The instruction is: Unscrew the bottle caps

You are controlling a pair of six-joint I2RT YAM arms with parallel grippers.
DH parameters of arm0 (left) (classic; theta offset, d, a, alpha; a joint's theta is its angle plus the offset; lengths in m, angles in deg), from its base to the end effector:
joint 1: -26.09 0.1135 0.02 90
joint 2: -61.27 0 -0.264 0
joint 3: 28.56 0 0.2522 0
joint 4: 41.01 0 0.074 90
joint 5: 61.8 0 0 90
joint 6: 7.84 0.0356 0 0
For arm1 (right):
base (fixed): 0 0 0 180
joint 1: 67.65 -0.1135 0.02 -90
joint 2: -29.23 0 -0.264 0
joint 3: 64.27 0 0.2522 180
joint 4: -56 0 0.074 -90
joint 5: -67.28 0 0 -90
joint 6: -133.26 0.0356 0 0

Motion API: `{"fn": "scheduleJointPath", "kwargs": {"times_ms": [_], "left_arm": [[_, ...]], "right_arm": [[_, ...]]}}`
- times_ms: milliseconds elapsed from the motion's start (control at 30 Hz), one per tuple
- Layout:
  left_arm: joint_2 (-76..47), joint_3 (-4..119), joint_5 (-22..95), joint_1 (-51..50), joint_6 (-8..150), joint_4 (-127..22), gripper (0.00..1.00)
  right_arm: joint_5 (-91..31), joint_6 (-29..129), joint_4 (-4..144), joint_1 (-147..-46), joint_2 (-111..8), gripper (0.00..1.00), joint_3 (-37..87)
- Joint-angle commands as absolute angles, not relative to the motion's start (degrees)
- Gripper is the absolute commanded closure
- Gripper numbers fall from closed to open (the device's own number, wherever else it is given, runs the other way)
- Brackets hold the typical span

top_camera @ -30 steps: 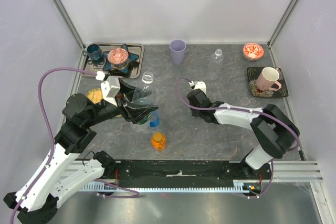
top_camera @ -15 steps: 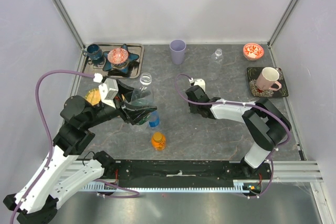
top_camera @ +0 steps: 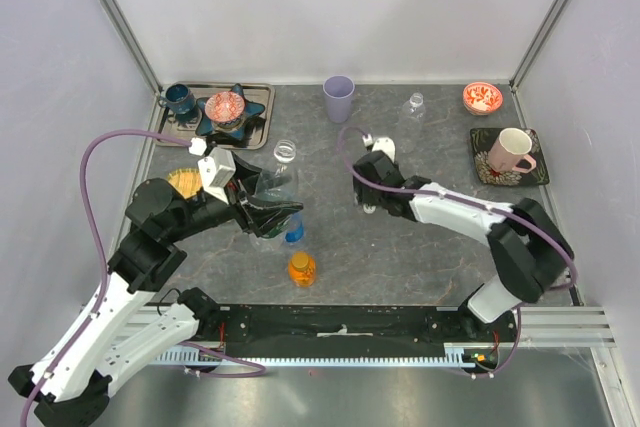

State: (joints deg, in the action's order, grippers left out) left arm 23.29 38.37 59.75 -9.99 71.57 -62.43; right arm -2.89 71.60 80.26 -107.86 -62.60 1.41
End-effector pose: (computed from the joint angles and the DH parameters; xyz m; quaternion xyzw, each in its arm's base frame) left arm 0.0990 -0.0952 0.4117 0.3393 0.5736 -0.4512 0.5935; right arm 0.2547 0.1995 0.1834 -0.0378 0.9279 0.0540 0.3669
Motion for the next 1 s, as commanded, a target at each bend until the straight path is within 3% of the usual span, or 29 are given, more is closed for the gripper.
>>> {"fn": "scheduleJointPath", "kwargs": {"times_ms": [0,167,400,600,967], "left_arm": [[22.2,40.0,59.3,-9.9,73.8,-60.8,0.57],[19.6,40.7,60.5,-9.9,73.8,-59.2,0.57],[10.1,44.8,69.0,-9.9,74.4,-59.1,0.55],[2.1,50.4,79.7,-10.0,72.1,-59.3,0.55],[-2.5,54.1,80.1,-12.4,70.9,-59.2,0.55]], "right_arm": [[3.5,71.8,89.1,-107.4,-52.5,0.28,19.0],[5.2,69.8,95.8,-107.2,-45.9,0.27,30.5],[-22.5,70.3,85.7,-107.2,-32.4,0.21,29.6],[-39.5,73.7,84.3,-107.2,-33.2,0.14,33.4],[-43.1,71.9,85.2,-107.3,-34.2,0.13,32.5]]}}
